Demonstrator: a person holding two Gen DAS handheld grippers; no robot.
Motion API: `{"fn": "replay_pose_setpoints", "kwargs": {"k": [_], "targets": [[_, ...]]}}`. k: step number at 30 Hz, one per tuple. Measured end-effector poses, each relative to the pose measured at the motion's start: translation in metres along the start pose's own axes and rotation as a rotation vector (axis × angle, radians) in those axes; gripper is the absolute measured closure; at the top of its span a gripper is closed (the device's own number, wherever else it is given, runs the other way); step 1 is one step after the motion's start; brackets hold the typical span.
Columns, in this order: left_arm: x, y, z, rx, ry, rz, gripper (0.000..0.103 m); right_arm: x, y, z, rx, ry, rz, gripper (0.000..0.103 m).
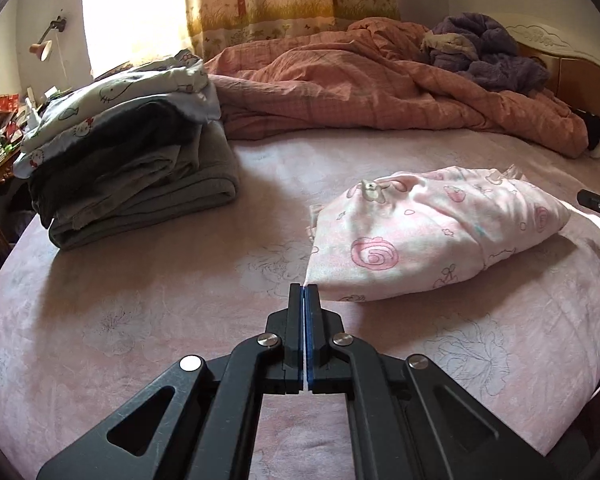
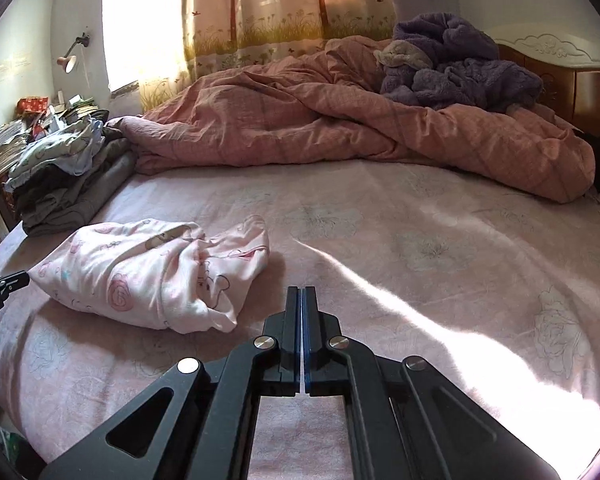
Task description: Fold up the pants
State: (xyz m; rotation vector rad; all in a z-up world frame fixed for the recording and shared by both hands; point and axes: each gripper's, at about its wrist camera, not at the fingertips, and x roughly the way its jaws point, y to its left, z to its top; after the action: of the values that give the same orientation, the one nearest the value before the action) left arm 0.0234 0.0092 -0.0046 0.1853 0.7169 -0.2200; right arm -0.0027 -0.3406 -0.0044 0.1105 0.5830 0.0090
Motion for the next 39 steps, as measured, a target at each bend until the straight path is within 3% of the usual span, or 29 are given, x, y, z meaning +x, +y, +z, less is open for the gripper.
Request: {"fn": "replay_pose_setpoints", "kwargs": {"k": [2,3,4,6,8,10,12,13,15,16,18,19,22,24,25,28,29,31,33,35,39], "targets": [[0.002,-0.007,0.000,0.007,0.001,0.006,0.103,-0.004,0.012,0.000,-0.039,0.003,0.081,0.100],[0.003,-0.009,0.000,0.003,-0.001,0.009,0.103,-0.003,0.020,-0.001,-0.061,0.020,0.114,0.088],[0.004,-0.009,0.000,-0.004,0.001,0.008,0.103,-0.002,0.028,-0.003,-0.078,0.030,0.136,0.064],[0.007,-0.007,0.000,-0.025,0.010,0.014,0.103,-0.002,0.043,-0.006,-0.114,0.016,0.145,0.043],[0.009,-0.002,0.000,-0.041,0.012,0.039,0.103,0.001,0.053,-0.008,-0.145,0.013,0.140,0.055],[0.010,0.005,-0.001,-0.066,0.017,0.038,0.103,0.012,0.060,-0.009,-0.153,0.057,0.147,0.092],[0.010,0.011,-0.002,-0.095,0.019,0.037,0.103,0.027,0.063,-0.010,-0.146,0.101,0.140,0.098],[0.010,0.013,-0.002,-0.106,0.012,0.049,0.103,0.031,0.061,-0.011,-0.129,0.100,0.119,0.099],[0.005,0.017,-0.004,-0.116,-0.023,0.164,0.103,0.026,0.053,-0.009,-0.063,0.045,0.063,0.100],[0.004,0.022,-0.004,-0.128,-0.033,0.159,0.103,0.020,0.048,-0.007,-0.035,0.013,0.036,0.100],[0.007,0.034,-0.004,-0.180,0.006,0.057,0.103,0.010,0.045,0.001,-0.028,-0.025,0.046,0.101],[0.008,0.037,-0.005,-0.194,0.016,0.045,0.103,0.009,0.045,0.004,-0.031,-0.029,0.039,0.101],[0.006,0.026,-0.008,-0.132,0.000,0.011,0.103,0.019,0.049,0.003,-0.053,0.022,0.012,0.101],[0.004,0.014,-0.009,-0.113,-0.004,-0.111,0.102,0.035,0.048,-0.005,-0.045,0.083,0.008,0.101],[0.004,0.008,-0.009,-0.104,-0.010,-0.136,0.100,0.042,0.047,-0.010,-0.033,0.103,0.015,0.101],[0.013,-0.009,-0.001,-0.069,0.008,-0.152,0.065,0.043,0.043,-0.012,-0.011,0.096,0.022,0.101],[0.018,-0.012,0.002,-0.063,0.016,-0.154,0.064,0.042,0.043,-0.011,-0.011,0.091,0.018,0.101],[0.027,-0.014,0.007,-0.074,0.048,-0.197,0.064,0.043,0.044,-0.011,-0.020,0.093,0.014,0.101],[0.035,-0.013,0.008,-0.098,0.091,-0.203,0.099,0.044,0.044,-0.012,-0.022,0.097,0.013,0.101],[0.035,-0.010,0.005,-0.125,0.111,-0.221,0.100,0.044,0.045,-0.012,-0.021,0.097,0.008,0.101],[0.022,0.002,0.007,-0.168,0.116,-0.189,0.100,0.038,0.046,-0.007,-0.037,0.080,-0.064,0.102]]}}
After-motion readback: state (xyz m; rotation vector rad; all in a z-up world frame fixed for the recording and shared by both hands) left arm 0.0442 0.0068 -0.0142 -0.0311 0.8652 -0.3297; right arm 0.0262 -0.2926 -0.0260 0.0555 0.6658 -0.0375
